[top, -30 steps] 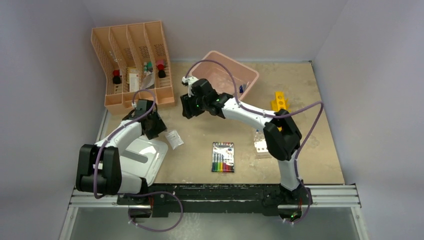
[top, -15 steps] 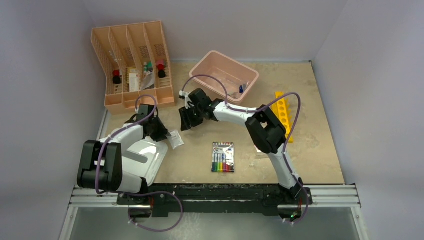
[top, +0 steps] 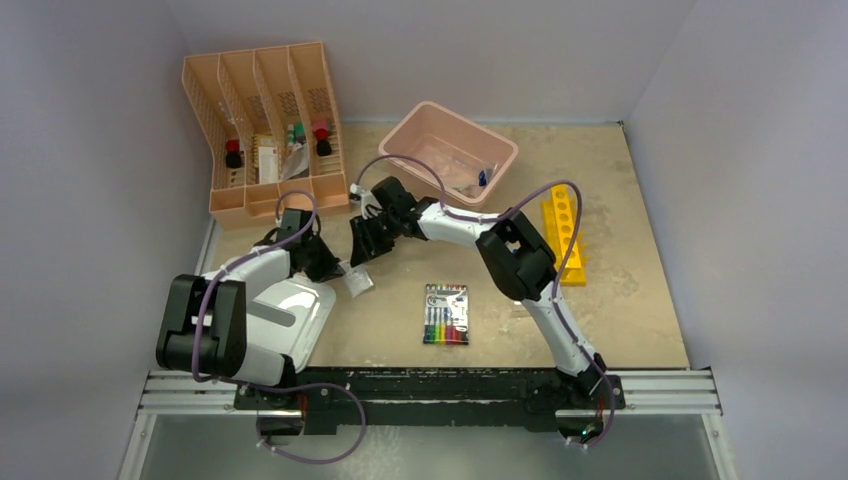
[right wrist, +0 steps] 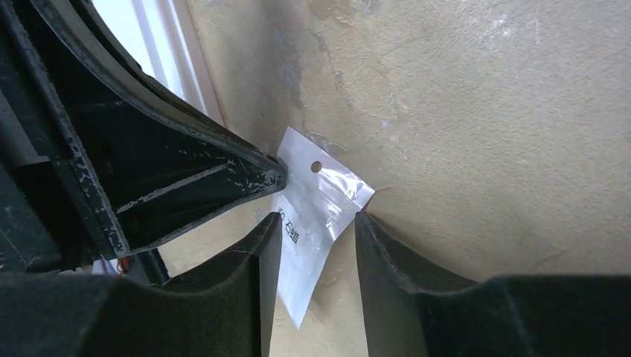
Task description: Organize the chemistry lab equipment
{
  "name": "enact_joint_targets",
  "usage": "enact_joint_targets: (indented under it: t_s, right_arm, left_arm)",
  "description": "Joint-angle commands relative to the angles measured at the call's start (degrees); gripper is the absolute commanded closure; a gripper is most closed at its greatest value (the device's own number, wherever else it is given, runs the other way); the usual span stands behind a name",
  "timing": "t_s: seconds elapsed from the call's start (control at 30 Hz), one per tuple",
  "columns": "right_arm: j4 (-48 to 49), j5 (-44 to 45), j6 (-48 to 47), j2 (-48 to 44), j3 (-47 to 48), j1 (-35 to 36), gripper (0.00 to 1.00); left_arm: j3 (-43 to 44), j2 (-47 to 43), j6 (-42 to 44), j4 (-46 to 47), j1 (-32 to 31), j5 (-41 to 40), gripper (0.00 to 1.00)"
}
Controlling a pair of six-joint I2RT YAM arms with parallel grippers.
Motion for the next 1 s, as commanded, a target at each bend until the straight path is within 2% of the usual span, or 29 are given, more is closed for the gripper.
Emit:
enact_joint_targets:
  t_s: [0.0, 0.13, 0.2, 0.47, 0.67, 0.97]
  right_arm:
    - [1.3, -8.0, 2.0, 1.7, 1.3, -0.1, 0.58]
    - [6.7, -10.1, 4.3, -0.3, -1.7, -0.1, 0.62]
    - [7.4, -10.3, 4.6, -0.9, -2.4, -0.1, 0.68]
    - [6.2, -8.4, 4.5, -2.5, -2.6, -0.2, 1.00]
    - [4.2, -0.8, 1.7, -9.5, -3.5, -1.8, 1.00]
    - [3.6, 0.6, -0.5, -25.2, -5.2, -13.2, 1.00]
  left_arm:
    - [-1.6, 1.8, -0.4, -1.1, -1.2, -1.0, 0.95]
    - [-1.6, 1.6, -0.3, -1.4, -1.3, -1.5, 0.95]
    - [-1.6, 1.3, -0.4, -1.5, -1.3, -1.7, 0.95]
    - [-1.0, -1.0, -0.9, -1.8, -1.3, -1.9, 0.93]
    - [3.6, -7.4, 1.4, -5.4, -1.3, -5.8, 0.82]
    - [9.6, -14.9, 6.5, -1.8, -1.3, -1.8, 0.74]
